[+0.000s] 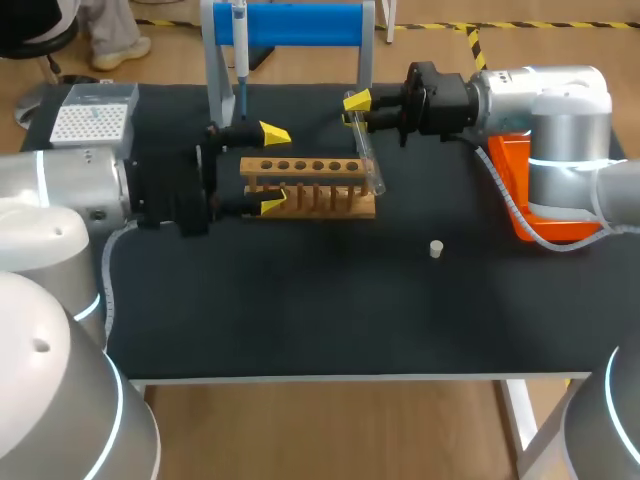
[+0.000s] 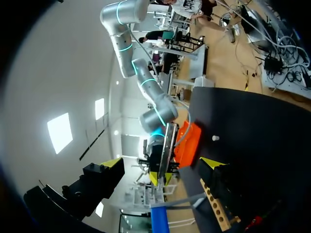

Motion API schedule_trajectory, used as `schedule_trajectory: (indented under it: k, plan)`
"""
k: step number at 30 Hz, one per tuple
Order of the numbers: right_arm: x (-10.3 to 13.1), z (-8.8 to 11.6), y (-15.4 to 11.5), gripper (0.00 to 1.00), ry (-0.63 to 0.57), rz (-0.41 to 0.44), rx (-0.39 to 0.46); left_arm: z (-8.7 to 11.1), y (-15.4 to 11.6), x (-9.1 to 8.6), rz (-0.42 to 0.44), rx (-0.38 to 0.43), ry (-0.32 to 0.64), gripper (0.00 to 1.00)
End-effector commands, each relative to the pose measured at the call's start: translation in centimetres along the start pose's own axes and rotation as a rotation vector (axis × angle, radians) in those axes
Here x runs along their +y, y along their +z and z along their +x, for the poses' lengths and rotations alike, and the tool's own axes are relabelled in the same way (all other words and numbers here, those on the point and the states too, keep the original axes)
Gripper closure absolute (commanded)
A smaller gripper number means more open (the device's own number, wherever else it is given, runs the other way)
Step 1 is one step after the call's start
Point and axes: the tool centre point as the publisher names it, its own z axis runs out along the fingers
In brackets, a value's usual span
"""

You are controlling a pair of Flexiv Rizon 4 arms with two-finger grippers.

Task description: Invert the test tube, pick up the pipette, mount the tip to pipette, aspirate from beaker and dispense into the tube, eject the tip, return the pipette, and cap with the stopper.

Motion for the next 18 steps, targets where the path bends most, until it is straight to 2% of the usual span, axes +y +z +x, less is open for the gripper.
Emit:
schedule_trajectory:
  k: [1,7,11,18]
  plan:
    - [0.1,0.0,-0.1,1.0,0.0,0.004,-0.002,0.0,-0.1,0.0,0.0,-0.001,0.001,0.0]
    - [0.1,0.0,-0.1,1.0,0.0,0.004,-0.002,0.0,-0.1,0.0,0.0,-0.001,0.001,0.0]
    - [0.1,0.0,-0.1,1.0,0.0,0.004,-0.002,0.1,2.1,-0.1,0.05,0.011,0.05,0.0]
    - [0.1,0.0,-0.1,1.0,0.0,0.004,-0.002,-0.6,6.1,-1.4,0.129,0.051,0.122,0.0]
